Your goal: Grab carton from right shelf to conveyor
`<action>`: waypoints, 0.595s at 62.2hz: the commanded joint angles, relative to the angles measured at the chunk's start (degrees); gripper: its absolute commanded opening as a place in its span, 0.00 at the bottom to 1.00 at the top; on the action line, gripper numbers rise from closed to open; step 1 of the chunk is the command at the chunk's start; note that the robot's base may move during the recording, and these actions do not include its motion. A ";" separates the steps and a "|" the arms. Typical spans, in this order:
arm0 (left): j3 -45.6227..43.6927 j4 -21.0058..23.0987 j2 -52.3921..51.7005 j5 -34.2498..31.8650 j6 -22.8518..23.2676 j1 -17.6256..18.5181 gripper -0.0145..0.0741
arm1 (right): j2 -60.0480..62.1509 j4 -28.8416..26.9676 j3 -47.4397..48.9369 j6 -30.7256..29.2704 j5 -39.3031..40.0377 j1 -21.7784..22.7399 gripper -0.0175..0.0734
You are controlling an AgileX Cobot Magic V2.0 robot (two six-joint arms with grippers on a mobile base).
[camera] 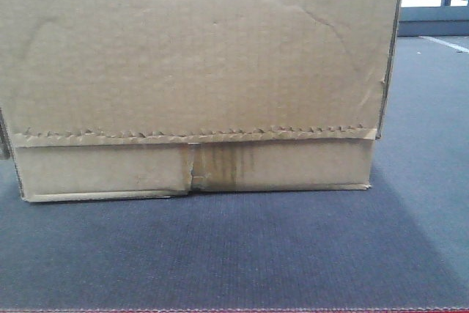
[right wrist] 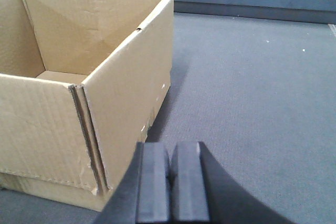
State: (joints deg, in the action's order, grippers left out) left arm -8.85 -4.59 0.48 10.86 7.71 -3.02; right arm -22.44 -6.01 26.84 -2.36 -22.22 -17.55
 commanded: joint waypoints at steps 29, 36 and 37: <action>8.85 0.61 -0.48 -11.84 -0.41 -4.19 0.18 | 0.32 0.75 -0.16 -0.58 1.71 0.20 0.12; 8.85 0.61 -0.48 -11.84 -0.41 -4.19 0.18 | 0.32 0.75 -0.16 -0.58 1.71 0.20 0.12; 8.85 0.61 -0.48 -11.84 -0.41 -4.19 0.18 | 0.32 0.75 -0.16 -0.58 1.71 0.20 0.12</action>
State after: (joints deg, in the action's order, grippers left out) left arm 0.14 -4.30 0.39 0.55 7.48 -6.97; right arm -22.44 -5.91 26.84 -2.40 -22.19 -17.55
